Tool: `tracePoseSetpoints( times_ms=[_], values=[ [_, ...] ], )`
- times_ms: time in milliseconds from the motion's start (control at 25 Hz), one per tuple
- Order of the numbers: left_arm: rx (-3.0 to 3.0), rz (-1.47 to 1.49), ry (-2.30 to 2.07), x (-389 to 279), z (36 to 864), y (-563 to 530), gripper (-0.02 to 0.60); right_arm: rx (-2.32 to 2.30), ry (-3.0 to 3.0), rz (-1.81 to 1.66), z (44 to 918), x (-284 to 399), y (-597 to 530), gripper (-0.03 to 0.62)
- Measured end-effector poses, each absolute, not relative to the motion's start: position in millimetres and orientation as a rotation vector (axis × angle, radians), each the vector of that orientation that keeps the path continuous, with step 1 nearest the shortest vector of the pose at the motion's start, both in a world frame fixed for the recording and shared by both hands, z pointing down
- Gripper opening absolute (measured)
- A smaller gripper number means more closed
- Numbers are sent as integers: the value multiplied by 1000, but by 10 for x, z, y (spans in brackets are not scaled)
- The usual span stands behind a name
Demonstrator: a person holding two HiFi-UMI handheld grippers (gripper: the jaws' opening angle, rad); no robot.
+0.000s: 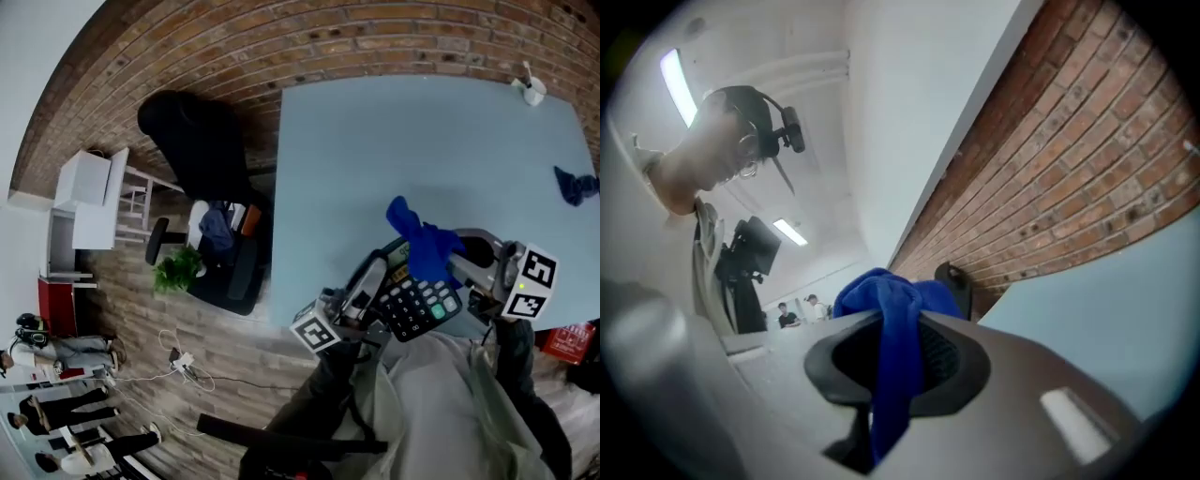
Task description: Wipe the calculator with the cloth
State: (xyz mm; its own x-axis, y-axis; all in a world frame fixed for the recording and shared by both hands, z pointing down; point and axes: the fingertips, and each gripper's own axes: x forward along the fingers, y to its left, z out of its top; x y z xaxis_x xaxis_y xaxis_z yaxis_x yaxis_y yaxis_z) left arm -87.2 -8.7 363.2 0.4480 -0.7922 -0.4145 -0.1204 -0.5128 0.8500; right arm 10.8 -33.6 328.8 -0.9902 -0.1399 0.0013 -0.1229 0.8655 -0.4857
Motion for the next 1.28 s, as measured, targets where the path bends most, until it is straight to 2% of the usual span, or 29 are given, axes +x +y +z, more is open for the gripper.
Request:
tracePoseSetpoints(
  times_ms=[160, 280, 520, 600, 720, 880, 960, 1080, 1160, 1280],
  values=[
    [1822, -1241, -895, -1473, 3621, -23, 55, 184, 3071, -875, 3392, 79, 210, 51],
    [1795, -1286, -972, -1654, 3609, -38, 55, 340, 3108, -862, 3447, 133, 401, 51],
    [1494, -1462, -1121, -1902, 3837, -79, 55, 103, 3171, -619, 3360, -54, 227, 51],
    [1473, -1444, -1195, -1908, 3849, -102, 55, 188, 3304, -541, 3456, -219, 518, 51],
    [1537, -1366, -1267, -1792, 3784, -176, 55, 308, 3279, -609, 3427, -489, 786, 51],
    [1613, -1312, -1267, -1679, 3723, -209, 55, 26, 3261, -589, 3366, -342, 476, 51],
    [1696, -1244, -1274, -1559, 3661, -229, 55, -308, 3360, -399, 3417, -128, 143, 51],
    [1769, -1163, -1290, -1394, 3619, -278, 57, -715, 3549, 186, 3493, 36, -190, 51],
    [1798, -1085, -1325, -1339, 3670, -318, 57, -703, 3651, 520, 3521, -74, -130, 51],
    [1831, -1000, -1332, -1253, 3722, -367, 57, -309, 3717, 664, 3543, -403, 302, 51]
  ],
)
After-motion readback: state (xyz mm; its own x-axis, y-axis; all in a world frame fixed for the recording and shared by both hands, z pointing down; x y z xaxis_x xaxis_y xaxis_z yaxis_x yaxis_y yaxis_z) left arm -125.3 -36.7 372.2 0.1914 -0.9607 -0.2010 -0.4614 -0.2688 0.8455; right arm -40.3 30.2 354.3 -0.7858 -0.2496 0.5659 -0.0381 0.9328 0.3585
